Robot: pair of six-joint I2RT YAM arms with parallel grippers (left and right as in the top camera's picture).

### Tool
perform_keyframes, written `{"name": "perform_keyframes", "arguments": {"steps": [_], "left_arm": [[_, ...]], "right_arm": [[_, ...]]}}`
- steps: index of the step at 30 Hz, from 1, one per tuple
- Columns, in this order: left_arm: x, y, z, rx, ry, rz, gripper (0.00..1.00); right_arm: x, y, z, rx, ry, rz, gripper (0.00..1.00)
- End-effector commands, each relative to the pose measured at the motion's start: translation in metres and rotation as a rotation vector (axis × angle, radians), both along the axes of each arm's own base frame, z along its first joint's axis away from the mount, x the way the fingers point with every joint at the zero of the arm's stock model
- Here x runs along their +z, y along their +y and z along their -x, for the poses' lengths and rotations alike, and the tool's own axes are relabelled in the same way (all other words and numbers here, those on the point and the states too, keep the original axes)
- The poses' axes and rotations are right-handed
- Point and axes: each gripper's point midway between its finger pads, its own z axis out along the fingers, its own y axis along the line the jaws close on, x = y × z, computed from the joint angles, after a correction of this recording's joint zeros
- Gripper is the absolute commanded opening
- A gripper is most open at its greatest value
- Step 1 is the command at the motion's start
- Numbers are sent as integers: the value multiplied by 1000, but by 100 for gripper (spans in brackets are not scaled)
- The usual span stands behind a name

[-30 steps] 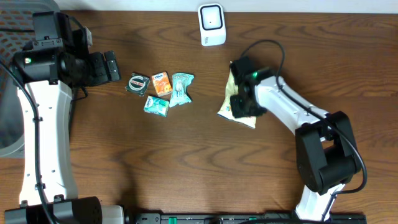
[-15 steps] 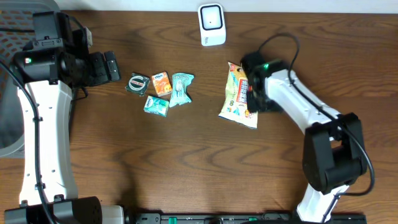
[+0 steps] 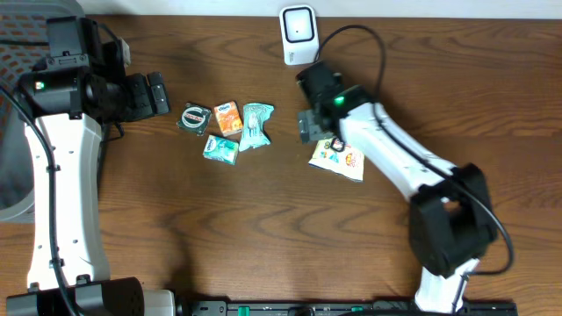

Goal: Scan the item barcode

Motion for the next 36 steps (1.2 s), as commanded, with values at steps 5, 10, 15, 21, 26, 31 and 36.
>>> {"name": "perform_keyframes", "arguments": {"steps": [5, 10, 15, 21, 26, 31, 36], "left_arm": [[-2, 1, 0, 9, 7, 3, 98], [-2, 1, 0, 9, 7, 3, 98], [-2, 1, 0, 9, 7, 3, 98], [-2, 1, 0, 9, 7, 3, 98], [-2, 1, 0, 10, 7, 3, 98], [-2, 1, 0, 9, 7, 3, 98], [-2, 1, 0, 9, 7, 3, 98]], "right_arm": [[-60, -23, 1, -19, 60, 215, 99], [-71, -24, 16, -7, 144, 207, 99], [-61, -47, 24, -20, 166, 318, 92], [-52, -48, 20, -22, 165, 322, 78], [-17, -23, 3, -13, 158, 202, 64], [10, 3, -11, 97, 223, -52, 58], [-2, -47, -16, 3, 274, -43, 29]]}}
